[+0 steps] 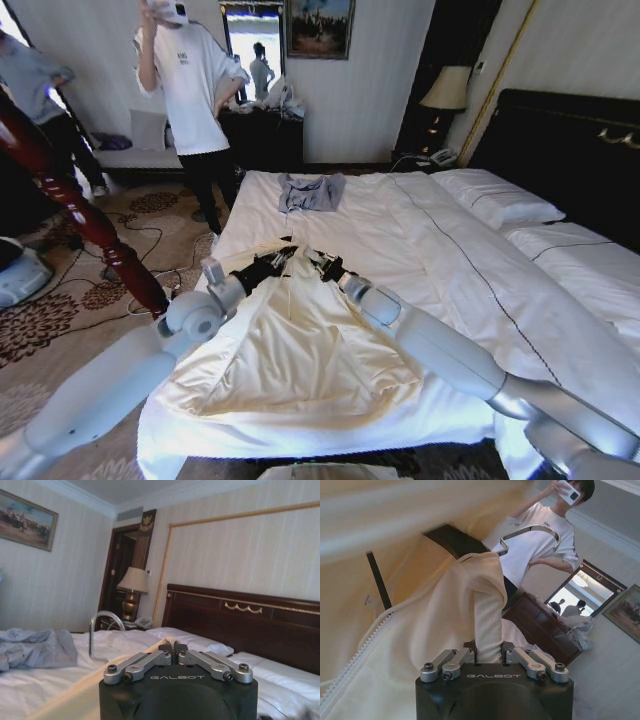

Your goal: Pick up the clothes from the bed and hang them on the clothes hanger.

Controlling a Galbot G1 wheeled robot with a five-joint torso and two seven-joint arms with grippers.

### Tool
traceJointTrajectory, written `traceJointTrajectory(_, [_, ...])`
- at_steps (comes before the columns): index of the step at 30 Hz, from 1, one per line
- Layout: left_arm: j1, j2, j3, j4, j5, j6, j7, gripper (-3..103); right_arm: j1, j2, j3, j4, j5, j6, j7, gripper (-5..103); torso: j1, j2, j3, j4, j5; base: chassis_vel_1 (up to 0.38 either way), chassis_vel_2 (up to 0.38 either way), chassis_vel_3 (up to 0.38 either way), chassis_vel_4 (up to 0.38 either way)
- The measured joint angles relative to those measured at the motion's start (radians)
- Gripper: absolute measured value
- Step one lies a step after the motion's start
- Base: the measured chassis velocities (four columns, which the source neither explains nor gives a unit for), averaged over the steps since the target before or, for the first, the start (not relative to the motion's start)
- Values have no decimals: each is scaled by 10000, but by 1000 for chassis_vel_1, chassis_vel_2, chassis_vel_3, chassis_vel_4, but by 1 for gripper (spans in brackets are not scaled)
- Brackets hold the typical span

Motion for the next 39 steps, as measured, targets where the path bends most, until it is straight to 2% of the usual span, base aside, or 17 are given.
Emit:
traceJointTrajectory(5, [-705, -353, 583, 179, -300, 60, -168, 1, -179, -63, 139, 189, -45, 3, -18, 22, 1, 0, 0, -1, 1, 0, 0, 0, 0])
traceJointTrajectory(9, [-690, -353, 1011, -98, -311, 107, -178, 1, -185, -58, 235, 157, -22, -3, -13, 22, 1, 0, 0, -3, 1, 0, 0, 0, 0])
traceJointTrajectory(12, [-439, -249, 998, -228, -263, 140, -167, 1, -182, -55, 321, 123, -2, -3, -8, 22, 1, 0, 0, 0, 1, 0, 0, 0, 0])
traceJointTrajectory(18, [354, 337, 367, -529, -76, 352, -295, 0, -178, -111, 485, 99, 13, 73, 24, 22, 0, 0, -1, 4, -1, 0, 0, 0, 0])
traceJointTrajectory(23, [563, 407, 46, -866, -521, 526, -639, 22, -228, -50, 554, 36, -132, 156, 129, 22, 0, 0, 0, -1, 0, 0, 0, 0, 0])
traceJointTrajectory(24, [563, 407, 46, -866, -521, 526, -639, 22, -228, -50, 554, 36, -132, 156, 129, 22, 0, 0, 0, -1, 0, 0, 0, 0, 0])
traceJointTrajectory(26, [750, 509, -33, -981, -372, 525, -710, 32, -266, -17, 673, -8, -202, 192, 214, 22, 0, 0, 0, -1, 0, 0, 0, 0, 0])
traceJointTrajectory(29, [1031, 676, -110, -1108, -147, 527, -710, 38, -280, -5, 794, -67, -281, 245, 276, 22, 0, 0, 0, -1, -1, 0, 0, 0, 0])
traceJointTrajectory(31, [1457, 894, -284, -1298, 108, 527, -678, 49, -284, 6, 905, -131, -368, 322, 336, 22, 0, 0, 0, 0, 0, 0, 0, 0, 0])
traceJointTrajectory(34, [1954, 1052, -592, -1493, 329, 521, -658, 55, -286, 21, 989, -170, -430, 369, 384, 22, 0, 0, -1, 0, -1, 0, 0, 0, 0])
traceJointTrajectory(38, [2554, 1321, -1251, -1762, 676, 378, -666, 77, -359, 38, 1217, -246, -938, 675, 488, 22, -1, 0, -1, 1, -2, 0, 0, 0, 0])
traceJointTrajectory(39, [2554, 1321, -1251, -1762, 676, 378, -666, 77, -359, 38, 1217, -246, -938, 675, 488, 22, -1, 0, -1, 1, -2, 0, 0, 0, 0])
